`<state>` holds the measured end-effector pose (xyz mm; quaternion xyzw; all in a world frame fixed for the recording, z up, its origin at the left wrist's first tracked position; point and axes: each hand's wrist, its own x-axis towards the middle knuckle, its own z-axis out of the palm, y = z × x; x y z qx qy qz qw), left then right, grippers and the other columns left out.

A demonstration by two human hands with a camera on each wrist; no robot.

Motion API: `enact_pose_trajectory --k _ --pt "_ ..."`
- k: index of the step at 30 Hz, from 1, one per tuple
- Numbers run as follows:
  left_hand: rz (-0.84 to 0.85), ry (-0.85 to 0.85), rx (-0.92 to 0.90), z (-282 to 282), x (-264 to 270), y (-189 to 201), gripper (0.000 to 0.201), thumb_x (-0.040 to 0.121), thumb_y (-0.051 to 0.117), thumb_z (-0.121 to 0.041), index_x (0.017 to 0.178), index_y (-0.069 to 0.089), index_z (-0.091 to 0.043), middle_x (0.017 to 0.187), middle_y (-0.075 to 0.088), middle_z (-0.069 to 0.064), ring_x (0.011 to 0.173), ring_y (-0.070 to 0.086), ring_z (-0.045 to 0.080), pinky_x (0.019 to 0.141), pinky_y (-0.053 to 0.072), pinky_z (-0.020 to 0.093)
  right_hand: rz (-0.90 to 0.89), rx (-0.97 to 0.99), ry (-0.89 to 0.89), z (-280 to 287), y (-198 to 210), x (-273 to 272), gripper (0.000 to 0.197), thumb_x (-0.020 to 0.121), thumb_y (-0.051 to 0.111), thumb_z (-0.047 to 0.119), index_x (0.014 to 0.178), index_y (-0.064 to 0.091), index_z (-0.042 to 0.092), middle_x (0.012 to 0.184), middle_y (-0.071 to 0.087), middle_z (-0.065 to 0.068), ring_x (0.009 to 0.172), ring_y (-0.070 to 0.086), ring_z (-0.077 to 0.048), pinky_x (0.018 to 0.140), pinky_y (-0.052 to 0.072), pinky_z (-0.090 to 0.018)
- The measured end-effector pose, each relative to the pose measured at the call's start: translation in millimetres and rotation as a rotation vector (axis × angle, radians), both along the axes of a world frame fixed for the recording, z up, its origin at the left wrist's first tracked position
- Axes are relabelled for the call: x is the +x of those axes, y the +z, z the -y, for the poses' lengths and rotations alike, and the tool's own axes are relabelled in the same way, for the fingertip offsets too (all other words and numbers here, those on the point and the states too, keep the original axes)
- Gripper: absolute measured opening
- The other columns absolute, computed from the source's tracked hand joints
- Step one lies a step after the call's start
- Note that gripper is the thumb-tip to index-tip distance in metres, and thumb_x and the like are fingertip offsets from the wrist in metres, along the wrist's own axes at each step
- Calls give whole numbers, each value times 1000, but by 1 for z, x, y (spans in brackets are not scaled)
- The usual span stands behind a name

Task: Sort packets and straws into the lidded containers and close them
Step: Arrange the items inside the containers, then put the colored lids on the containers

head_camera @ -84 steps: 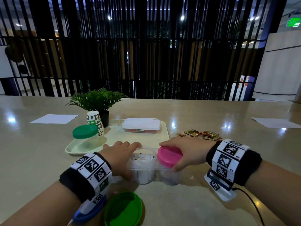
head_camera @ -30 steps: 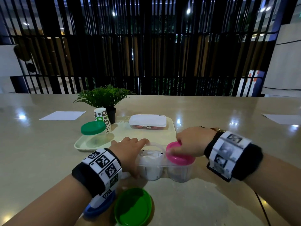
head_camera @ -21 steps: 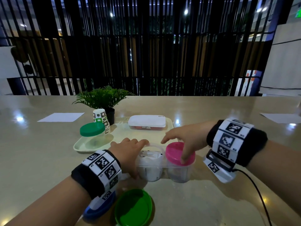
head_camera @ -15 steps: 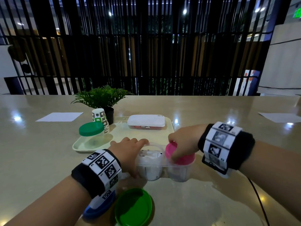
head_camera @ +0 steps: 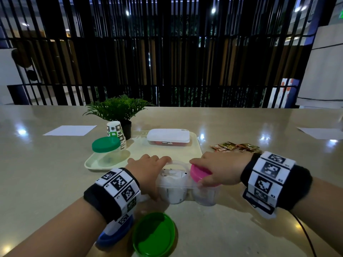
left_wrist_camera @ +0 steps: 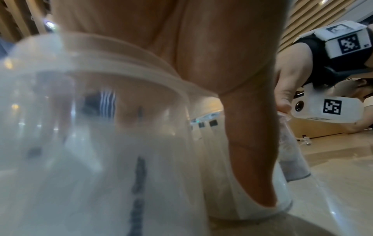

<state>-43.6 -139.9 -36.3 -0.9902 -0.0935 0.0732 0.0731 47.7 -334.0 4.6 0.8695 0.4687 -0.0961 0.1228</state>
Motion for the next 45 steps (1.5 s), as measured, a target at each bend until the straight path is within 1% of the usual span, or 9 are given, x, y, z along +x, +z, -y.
enact_pose_trajectory --k 3,11,20,22,25,28,31,36,45 --pt "0 4 7 0 0 0 109 64 82 -51 146 11 -40 143 39 -5 131 35 21 100 38 50 57 17 -47 2 -8 -4 74 89 34 70 148 19 29 134 42 -8 116 45 -27 93 42 -39" --pt "-3 18 7 2 -1 2 108 65 83 -49 146 11 -41 144 38 -5 132 35 20 99 38 50 120 78 -166 -7 -17 -11 69 90 31 70 140 33 22 124 45 -12 107 50 -28 78 37 -35" --pt "29 -35 51 8 -13 14 113 72 69 -64 152 -4 -35 155 22 -5 141 22 19 113 26 50 93 102 -167 -4 -27 -15 67 94 21 65 151 2 37 140 32 -18 124 39 -36 97 37 -42" --pt "111 -78 56 16 -26 25 103 76 63 -66 152 0 -36 152 24 -5 138 24 18 113 27 44 86 111 -171 -4 -29 -13 67 93 21 66 151 3 37 141 31 -18 125 38 -35 99 37 -43" --pt "248 -176 -5 30 -46 42 60 88 54 -56 138 26 -38 134 35 -9 121 37 12 104 35 32 79 117 -181 -4 -31 -12 67 93 22 66 151 3 37 143 30 -17 127 37 -35 101 37 -43" --pt "150 -260 -107 44 -59 52 33 93 53 -47 122 40 -37 120 42 -13 105 45 5 93 41 25 77 123 -183 -4 -31 -11 68 93 23 66 151 4 37 143 30 -17 128 37 -35 101 37 -43" --pt "-146 -299 -138 54 -56 48 46 88 61 -53 129 43 -41 130 42 -14 114 46 8 99 44 30 79 127 -175 -4 -30 -10 68 92 23 67 151 5 37 142 30 -17 126 38 -35 100 38 -43" --pt "-477 -315 -33 58 -47 29 79 77 71 -59 142 27 -48 147 32 -9 133 36 20 103 42 49 65 139 -161 -3 -30 -9 68 92 23 67 150 7 37 142 31 -16 125 39 -35 99 38 -42" --pt "-437 -279 79 51 -55 0 87 73 77 -50 138 20 -40 123 41 5 110 52 29 83 54 47 79 146 -154 -2 -30 -8 67 92 24 67 150 9 37 142 31 -17 126 39 -35 98 38 -42"
